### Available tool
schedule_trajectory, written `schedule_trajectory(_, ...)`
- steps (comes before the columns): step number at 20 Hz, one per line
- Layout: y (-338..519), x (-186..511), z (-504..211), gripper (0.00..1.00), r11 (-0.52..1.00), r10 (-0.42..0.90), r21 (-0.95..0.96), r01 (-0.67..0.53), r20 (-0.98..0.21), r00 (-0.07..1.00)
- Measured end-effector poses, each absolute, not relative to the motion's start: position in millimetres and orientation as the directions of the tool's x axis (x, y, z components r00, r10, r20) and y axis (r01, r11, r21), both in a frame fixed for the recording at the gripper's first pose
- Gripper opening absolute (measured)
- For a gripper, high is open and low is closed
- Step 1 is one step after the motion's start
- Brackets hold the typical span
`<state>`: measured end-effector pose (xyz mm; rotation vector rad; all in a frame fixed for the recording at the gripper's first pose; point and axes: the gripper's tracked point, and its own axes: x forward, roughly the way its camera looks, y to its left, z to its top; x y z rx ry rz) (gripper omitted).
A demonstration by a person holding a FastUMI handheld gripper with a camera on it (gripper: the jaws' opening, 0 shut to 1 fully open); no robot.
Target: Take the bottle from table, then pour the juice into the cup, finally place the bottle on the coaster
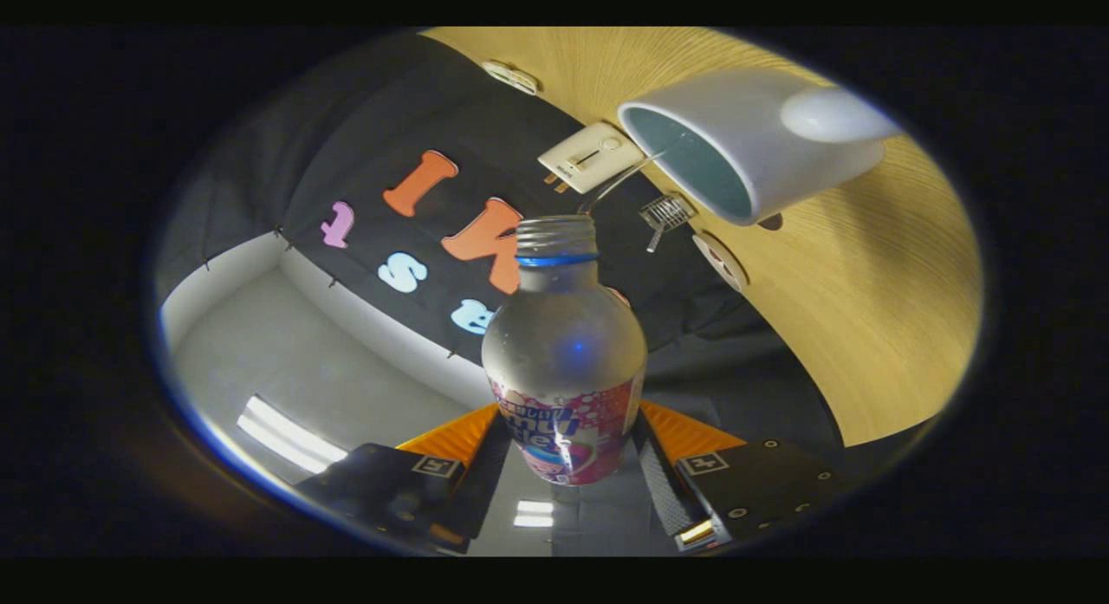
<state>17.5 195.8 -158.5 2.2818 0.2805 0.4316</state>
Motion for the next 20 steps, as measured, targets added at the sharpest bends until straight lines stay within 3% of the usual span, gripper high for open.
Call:
schedule_trajectory(9, 191, 19, -160, 0.76, -0.683, 0.33, 0.727, 0.071, 0.22, 0.918)
schedule_trajectory(20, 221, 23, -204, 0.76, -0.488, 0.429, 0.855, 0.177, 0.058, 0.901)
